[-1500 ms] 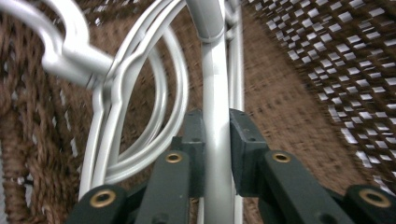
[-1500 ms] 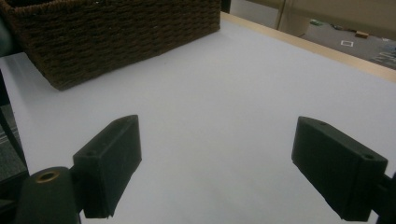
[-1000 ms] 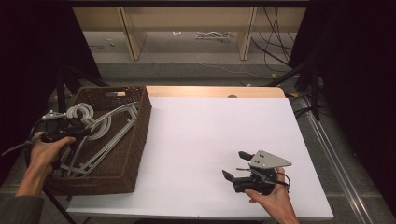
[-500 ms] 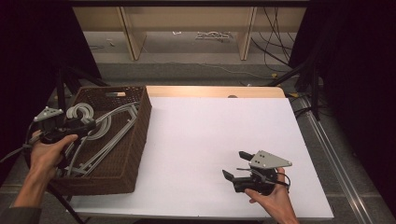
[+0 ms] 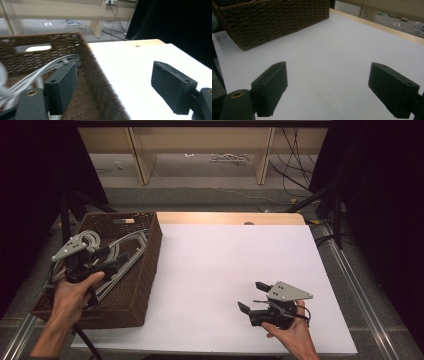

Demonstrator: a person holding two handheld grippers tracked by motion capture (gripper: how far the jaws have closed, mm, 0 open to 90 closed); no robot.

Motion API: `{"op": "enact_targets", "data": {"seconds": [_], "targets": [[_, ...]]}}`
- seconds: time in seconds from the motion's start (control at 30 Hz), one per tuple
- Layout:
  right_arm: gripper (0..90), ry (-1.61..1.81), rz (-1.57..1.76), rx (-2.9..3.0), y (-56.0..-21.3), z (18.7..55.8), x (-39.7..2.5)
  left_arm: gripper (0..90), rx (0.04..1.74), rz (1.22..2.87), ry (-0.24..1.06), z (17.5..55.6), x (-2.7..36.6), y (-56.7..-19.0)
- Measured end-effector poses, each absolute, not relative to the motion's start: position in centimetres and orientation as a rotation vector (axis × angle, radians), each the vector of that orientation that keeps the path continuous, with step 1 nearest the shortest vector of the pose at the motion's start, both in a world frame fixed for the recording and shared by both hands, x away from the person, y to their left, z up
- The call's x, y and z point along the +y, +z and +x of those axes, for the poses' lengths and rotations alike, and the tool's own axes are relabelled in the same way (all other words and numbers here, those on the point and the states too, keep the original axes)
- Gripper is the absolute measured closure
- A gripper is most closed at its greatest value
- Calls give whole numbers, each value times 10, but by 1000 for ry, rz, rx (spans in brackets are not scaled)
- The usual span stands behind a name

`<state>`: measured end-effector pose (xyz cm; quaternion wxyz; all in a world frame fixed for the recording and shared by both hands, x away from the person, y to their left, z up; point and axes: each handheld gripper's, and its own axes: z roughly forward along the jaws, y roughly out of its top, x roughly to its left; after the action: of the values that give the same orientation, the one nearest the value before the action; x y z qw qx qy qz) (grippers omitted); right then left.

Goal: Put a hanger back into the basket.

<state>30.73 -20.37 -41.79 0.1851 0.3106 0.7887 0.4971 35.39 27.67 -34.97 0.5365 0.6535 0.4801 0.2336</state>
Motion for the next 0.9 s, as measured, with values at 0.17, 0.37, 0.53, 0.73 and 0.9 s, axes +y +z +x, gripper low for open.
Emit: {"op": "enact_targets", "data": {"seconds": [0.17, 0.37, 0.53, 0.73, 0.9], "targets": [[166, 1399, 877, 2223, -418, 307, -204, 200, 1065, 1559, 539, 346, 254, -346], [166, 1406, 878, 2219, -418, 307, -204, 200, 1003, 1586, 508, 339, 228, -351], [166, 1417, 879, 2200, -419, 308, -205, 198, 967, 1622, 497, 334, 211, -356], [166, 1422, 890, 2190, -420, 309, -207, 178, 923, 1594, 483, 329, 197, -365], [166, 1429, 889, 2191, -419, 308, -208, 172, 882, 1618, 479, 321, 183, -375]]}}
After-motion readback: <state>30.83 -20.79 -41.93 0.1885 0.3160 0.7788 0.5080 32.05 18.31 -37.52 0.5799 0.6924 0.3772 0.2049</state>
